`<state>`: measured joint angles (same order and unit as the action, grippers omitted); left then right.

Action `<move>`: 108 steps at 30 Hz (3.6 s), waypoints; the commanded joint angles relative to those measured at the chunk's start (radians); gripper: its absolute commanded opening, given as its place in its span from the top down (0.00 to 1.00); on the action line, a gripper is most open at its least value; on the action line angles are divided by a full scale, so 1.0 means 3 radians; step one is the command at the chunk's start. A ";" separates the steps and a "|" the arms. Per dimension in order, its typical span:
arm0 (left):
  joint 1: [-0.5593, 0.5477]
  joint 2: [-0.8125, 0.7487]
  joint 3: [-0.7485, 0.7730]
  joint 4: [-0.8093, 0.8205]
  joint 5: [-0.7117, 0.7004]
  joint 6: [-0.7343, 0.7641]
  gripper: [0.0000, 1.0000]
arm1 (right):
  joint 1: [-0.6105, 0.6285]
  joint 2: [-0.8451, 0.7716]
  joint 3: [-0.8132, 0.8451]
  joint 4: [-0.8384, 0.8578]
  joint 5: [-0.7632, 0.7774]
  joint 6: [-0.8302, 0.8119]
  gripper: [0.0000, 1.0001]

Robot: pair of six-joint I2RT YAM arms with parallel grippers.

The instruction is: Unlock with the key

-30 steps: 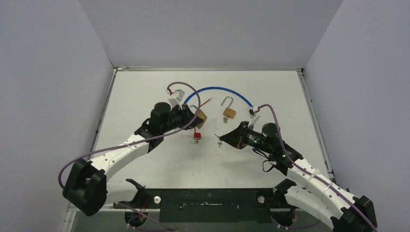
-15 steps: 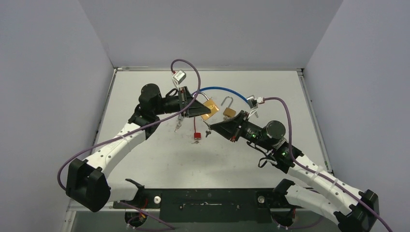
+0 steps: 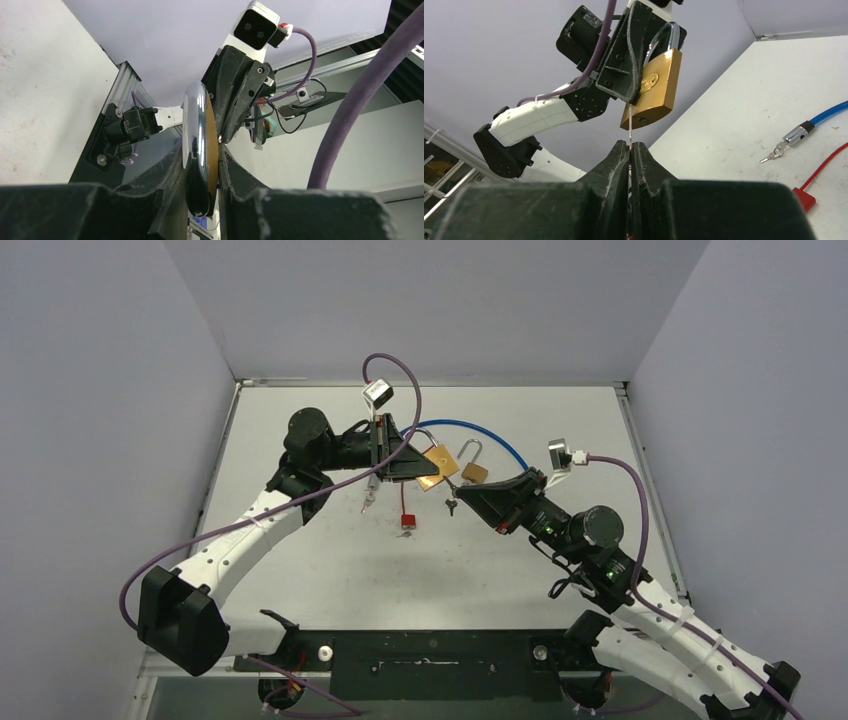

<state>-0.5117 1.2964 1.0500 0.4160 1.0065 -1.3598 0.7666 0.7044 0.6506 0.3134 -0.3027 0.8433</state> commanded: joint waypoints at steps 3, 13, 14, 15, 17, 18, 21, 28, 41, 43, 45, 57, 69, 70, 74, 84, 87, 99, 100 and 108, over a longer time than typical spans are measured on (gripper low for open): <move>-0.0018 -0.0045 0.0214 0.0475 -0.0003 -0.0139 1.00 | -0.0004 0.0136 0.0061 0.0080 -0.0004 -0.0057 1.00; -0.0007 -0.0024 0.0223 0.0506 -0.0112 -0.0149 1.00 | -0.0001 0.0015 -0.0068 0.0079 -0.0004 -0.0034 1.00; -0.0007 -0.0022 0.0235 0.0510 -0.0116 -0.0147 1.00 | -0.0002 -0.0021 -0.0083 0.0047 0.0007 -0.0030 1.00; -0.0007 -0.0019 0.0244 0.0506 -0.0118 -0.0149 1.00 | -0.0002 -0.0057 -0.0091 0.0010 0.0020 -0.0029 1.00; -0.0010 -0.0028 0.0243 0.0505 -0.0123 -0.0149 1.00 | -0.0001 -0.0112 -0.0103 -0.0022 0.0034 -0.0025 1.00; -0.0009 -0.0034 0.0239 0.0498 -0.0122 -0.0144 1.00 | -0.0003 -0.0122 -0.0099 -0.0040 0.0043 -0.0023 1.00; -0.0012 -0.0045 0.0223 0.0500 -0.0126 -0.0148 1.00 | -0.0003 -0.0088 -0.0093 -0.0015 0.0032 0.0017 1.00; -0.0033 -0.0082 0.0200 0.0553 -0.0113 -0.0177 1.00 | -0.0004 0.0040 -0.0049 0.0108 0.0053 0.0084 1.00; -0.0064 -0.0111 0.0273 0.0368 -0.0133 0.0026 1.00 | -0.0003 -0.0093 -0.0060 0.0113 0.0052 0.0090 1.00; -0.0063 -0.0113 0.0277 0.0358 -0.0147 0.0028 1.00 | -0.0003 -0.0141 -0.0083 0.0069 -0.0053 0.0042 1.00; -0.0063 -0.0108 0.0279 0.0362 -0.0148 0.0030 1.00 | -0.0004 -0.0182 -0.0111 0.0031 -0.0122 0.0005 1.00; -0.0079 -0.0152 0.0239 0.0361 -0.0139 0.0029 1.00 | -0.0004 -0.0078 -0.0067 0.0095 -0.0025 0.0111 1.00; -0.0074 -0.0216 0.0215 0.0254 -0.0173 0.0124 1.00 | -0.0009 -0.0098 -0.0098 0.0237 -0.0017 0.0089 1.00; -0.0074 -0.0213 0.0222 0.0251 -0.0174 0.0129 1.00 | -0.0011 -0.0121 -0.0100 0.0203 -0.0029 0.0071 1.00; -0.0074 -0.0203 0.0233 0.0234 -0.0175 0.0145 1.00 | -0.0014 -0.0181 -0.0113 0.0157 -0.0067 0.0056 1.00; -0.0079 -0.0186 0.0230 0.0249 -0.0159 0.0138 1.00 | -0.0014 -0.0034 -0.0032 0.0150 0.0014 0.0094 1.00; -0.0076 -0.0189 0.0229 0.0270 -0.0148 0.0126 1.00 | -0.0019 0.0007 -0.0014 0.0158 0.0035 0.0087 1.00; -0.0078 -0.0192 0.0198 0.0270 -0.0149 0.0135 1.00 | -0.0172 -0.0108 -0.0041 0.0226 -0.0049 0.0157 1.00; -0.0076 -0.0197 0.0194 0.0270 -0.0149 0.0136 1.00 | -0.0177 -0.0106 -0.0046 0.0242 -0.0053 0.0170 1.00; -0.0076 -0.0199 0.0187 0.0255 -0.0154 0.0143 1.00 | -0.0181 -0.0017 -0.0004 0.0266 -0.0122 0.0207 1.00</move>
<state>-0.5293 1.2835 1.0630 0.4011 0.9581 -1.3224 0.7193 0.6876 0.6113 0.3237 -0.3283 0.8989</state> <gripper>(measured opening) 0.194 0.032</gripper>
